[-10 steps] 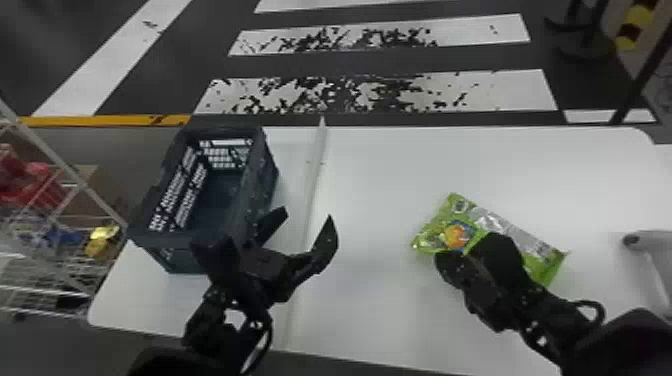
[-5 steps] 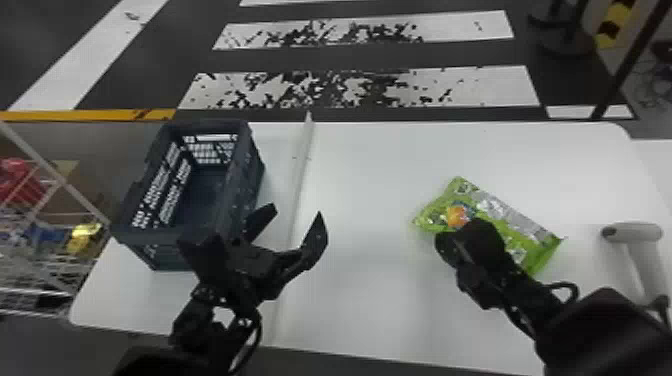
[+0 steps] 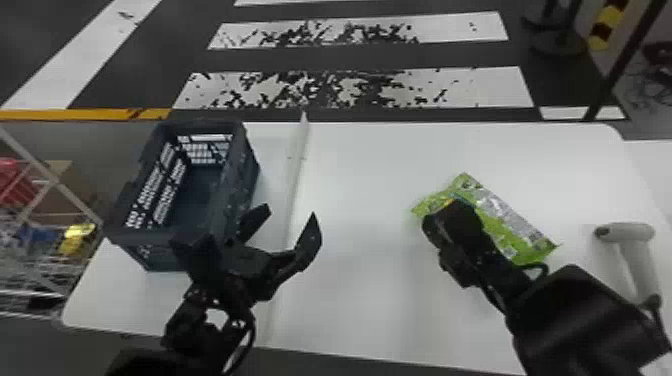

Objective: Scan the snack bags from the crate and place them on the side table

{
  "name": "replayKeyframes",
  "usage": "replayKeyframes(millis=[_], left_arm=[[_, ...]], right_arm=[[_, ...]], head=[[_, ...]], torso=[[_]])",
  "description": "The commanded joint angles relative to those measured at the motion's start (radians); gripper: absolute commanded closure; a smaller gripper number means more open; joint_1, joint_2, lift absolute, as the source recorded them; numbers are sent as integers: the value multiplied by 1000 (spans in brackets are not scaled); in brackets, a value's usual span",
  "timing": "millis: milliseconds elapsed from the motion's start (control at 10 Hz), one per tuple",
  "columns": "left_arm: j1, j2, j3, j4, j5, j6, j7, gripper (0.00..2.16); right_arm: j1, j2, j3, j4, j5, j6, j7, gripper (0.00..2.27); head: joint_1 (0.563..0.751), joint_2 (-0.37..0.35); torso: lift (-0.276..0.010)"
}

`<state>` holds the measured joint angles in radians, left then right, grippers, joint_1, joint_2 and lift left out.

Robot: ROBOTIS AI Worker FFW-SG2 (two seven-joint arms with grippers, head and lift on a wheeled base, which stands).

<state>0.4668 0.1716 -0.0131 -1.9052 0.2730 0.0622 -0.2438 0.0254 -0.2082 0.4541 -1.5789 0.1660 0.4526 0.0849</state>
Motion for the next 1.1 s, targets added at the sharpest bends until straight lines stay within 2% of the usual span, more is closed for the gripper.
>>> replayKeyframes(millis=[0,300,800,1000], left_arm=[[1,0,2,0,0,2,0,39],[-2,2,4,1,2,-1,0,39],[-8,0,4,8,2,2,0,39],[-7,2,4,5,2,2,0,39]], right_arm=[[-35,13,5,53,6,-5,-27,2260],[-74,15,0,120,9,-5,-116,2260],[-107,18,-17,163,-11,-33,-168,2260],[-154,33,-15,240,-9,-54,-197,2260]], head=[[695,129],[695,105],[695,66],[695,65]], torso=[[-81],[-81],[-81],[-81]])
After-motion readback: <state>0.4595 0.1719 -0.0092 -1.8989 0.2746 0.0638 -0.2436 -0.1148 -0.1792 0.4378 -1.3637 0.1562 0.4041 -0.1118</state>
